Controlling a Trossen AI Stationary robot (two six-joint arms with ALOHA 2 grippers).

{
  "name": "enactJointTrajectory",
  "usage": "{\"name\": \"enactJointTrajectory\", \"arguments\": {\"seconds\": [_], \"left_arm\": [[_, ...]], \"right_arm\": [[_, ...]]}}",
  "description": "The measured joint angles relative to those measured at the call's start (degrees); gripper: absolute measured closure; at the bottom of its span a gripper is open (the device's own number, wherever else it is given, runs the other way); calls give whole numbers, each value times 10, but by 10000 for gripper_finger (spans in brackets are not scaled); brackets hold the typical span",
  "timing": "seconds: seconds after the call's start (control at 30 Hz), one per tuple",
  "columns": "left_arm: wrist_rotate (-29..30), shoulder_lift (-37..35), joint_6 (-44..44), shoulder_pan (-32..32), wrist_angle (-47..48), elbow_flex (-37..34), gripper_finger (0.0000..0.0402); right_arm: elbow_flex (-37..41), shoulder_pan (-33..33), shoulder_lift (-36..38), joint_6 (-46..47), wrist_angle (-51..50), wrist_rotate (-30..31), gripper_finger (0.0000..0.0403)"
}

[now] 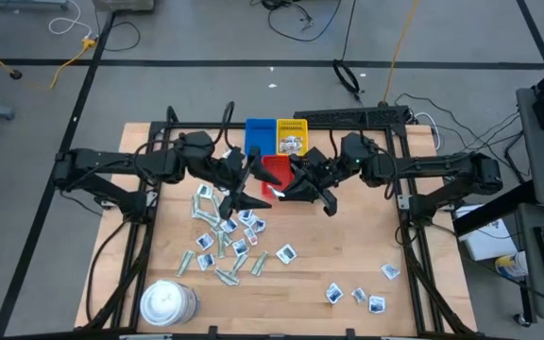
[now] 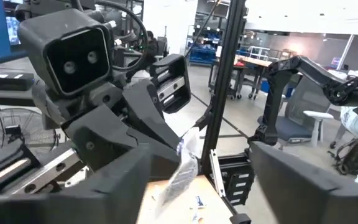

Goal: Pick & Place First Aid Supplies
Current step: Put the alcohol pad into the blue bin

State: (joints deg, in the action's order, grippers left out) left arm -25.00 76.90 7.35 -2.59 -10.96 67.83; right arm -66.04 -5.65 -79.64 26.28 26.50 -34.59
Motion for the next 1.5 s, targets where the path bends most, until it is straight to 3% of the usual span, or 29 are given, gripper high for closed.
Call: {"name": "enactJointTrajectory", "arguments": {"seconds": [0.3,0.37,0.5,0.6,0.93,1.5], "left_arm": [[10,0,18,1,0,0,362],[13,0,18,1,0,0,390],[25,-1,11,0,2,0,395],[44,-3,-21,-1,38,0,398],[116,24,-55,-36,406,111,400],[210,206,-183,-77,846,335,401]], "right_arm": [[0,0,1,0,3,2,403],[0,0,1,-1,2,3,403],[0,1,2,-9,-9,47,391],[0,-8,11,-42,-49,47,362],[0,-49,53,-108,-193,47,261],[1,-85,123,-134,-234,46,250]]}}
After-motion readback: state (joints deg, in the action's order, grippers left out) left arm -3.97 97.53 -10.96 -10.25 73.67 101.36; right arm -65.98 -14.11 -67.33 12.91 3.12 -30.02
